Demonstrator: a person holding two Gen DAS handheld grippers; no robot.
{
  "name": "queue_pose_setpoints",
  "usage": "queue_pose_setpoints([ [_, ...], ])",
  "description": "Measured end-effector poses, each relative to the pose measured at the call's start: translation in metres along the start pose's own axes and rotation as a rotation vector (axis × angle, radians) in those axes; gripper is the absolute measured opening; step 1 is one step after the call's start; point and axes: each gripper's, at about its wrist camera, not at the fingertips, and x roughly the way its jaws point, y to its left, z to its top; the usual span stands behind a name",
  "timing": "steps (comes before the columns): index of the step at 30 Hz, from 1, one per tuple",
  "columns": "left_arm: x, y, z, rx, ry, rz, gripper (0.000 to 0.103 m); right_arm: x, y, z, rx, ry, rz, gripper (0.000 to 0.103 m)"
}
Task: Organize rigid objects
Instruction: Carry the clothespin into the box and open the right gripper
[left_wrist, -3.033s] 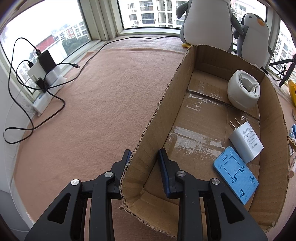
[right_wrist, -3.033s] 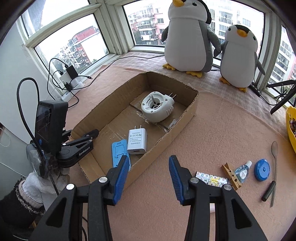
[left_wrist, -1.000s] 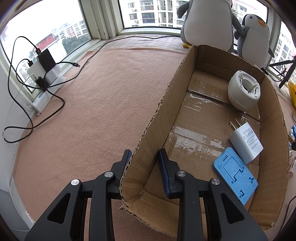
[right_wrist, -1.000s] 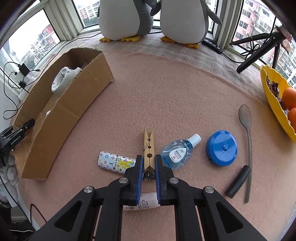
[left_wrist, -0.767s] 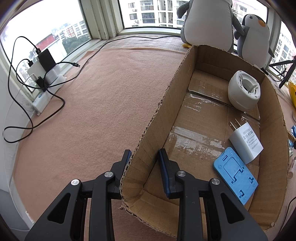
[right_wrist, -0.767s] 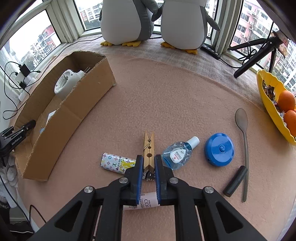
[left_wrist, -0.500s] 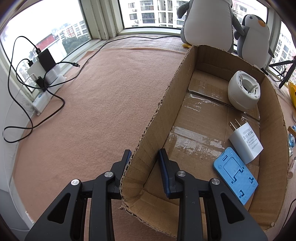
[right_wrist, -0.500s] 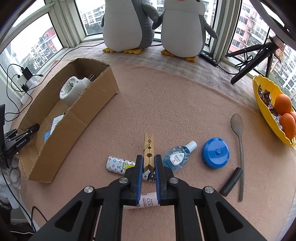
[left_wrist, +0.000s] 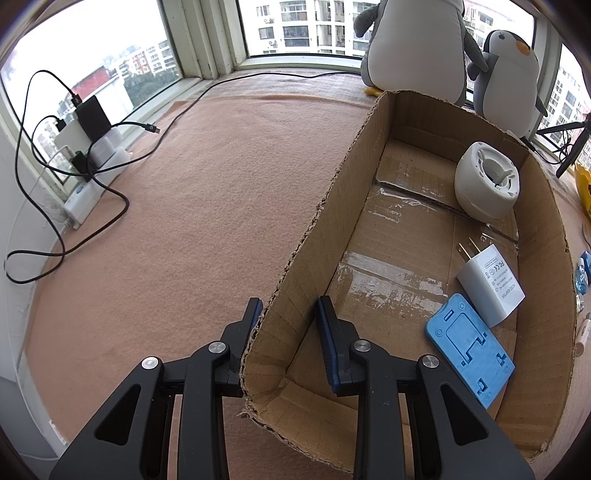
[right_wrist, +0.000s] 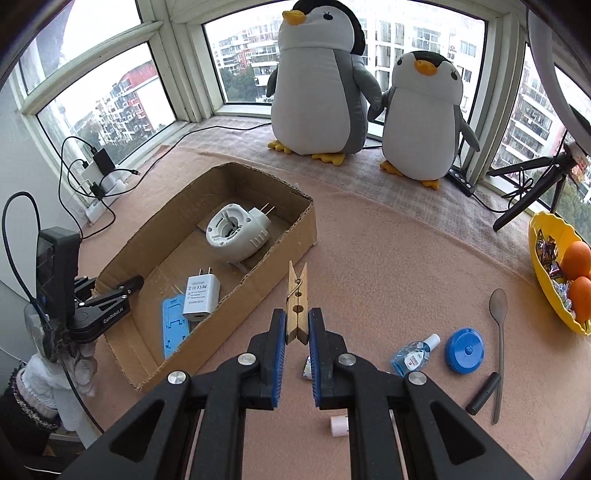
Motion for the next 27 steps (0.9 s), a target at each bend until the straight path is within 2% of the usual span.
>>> queue_pose_setpoints([
  [14, 0.001, -0.001, -0.001, -0.006, -0.002, -0.01, 0.027, 0.023, 0.083, 0.023, -0.06, -0.034, 0.127, 0.011],
  [27, 0.001, -0.001, -0.001, -0.008, -0.002, -0.015, 0.027, 0.055, 0.115, 0.037, -0.061, -0.01, 0.164, 0.011],
])
